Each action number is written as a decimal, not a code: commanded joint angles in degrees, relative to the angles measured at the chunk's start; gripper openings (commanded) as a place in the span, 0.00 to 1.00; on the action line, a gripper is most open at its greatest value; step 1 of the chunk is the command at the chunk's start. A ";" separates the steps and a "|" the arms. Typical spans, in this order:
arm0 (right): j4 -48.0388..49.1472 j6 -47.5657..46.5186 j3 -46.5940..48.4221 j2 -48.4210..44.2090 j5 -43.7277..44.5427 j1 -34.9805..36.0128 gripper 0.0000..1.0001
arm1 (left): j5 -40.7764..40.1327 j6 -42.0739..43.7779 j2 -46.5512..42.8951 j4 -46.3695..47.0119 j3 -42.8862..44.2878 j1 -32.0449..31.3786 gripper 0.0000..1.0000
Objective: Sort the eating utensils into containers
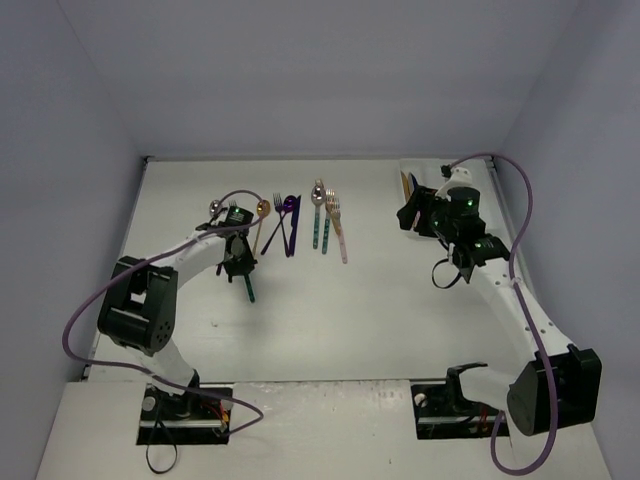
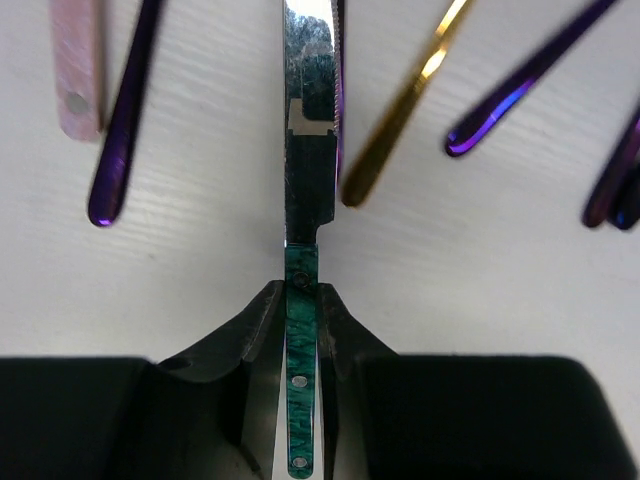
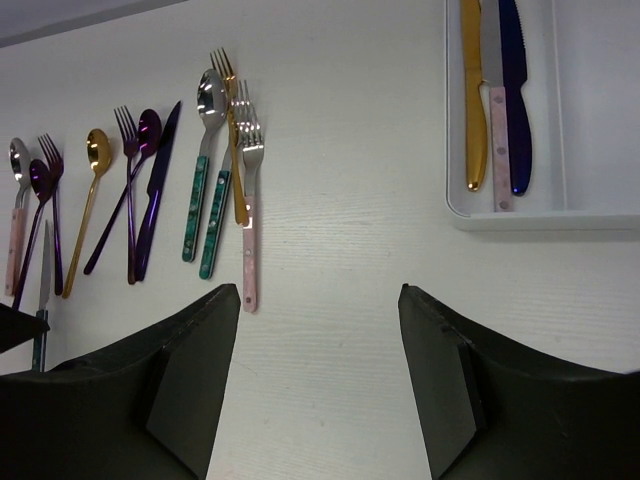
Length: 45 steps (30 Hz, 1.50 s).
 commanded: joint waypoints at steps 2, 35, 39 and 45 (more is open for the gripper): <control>3.01 0.25 1.15 -1.18 -1.32 2.50 0.63 | 3.48 -2.81 -7.09 -0.85 -0.81 -1.82 0.00; 24.27 11.27 7.72 16.30 0.71 37.27 0.69 | -1.00 -10.14 -19.94 0.24 15.92 -15.85 0.00; 25.24 11.83 8.00 17.45 0.19 37.31 0.62 | -1.07 -10.55 -20.27 0.99 15.07 -16.31 0.00; 26.36 12.88 7.72 18.36 0.89 37.28 0.30 | -1.34 -10.43 -19.78 1.74 14.39 -16.77 0.00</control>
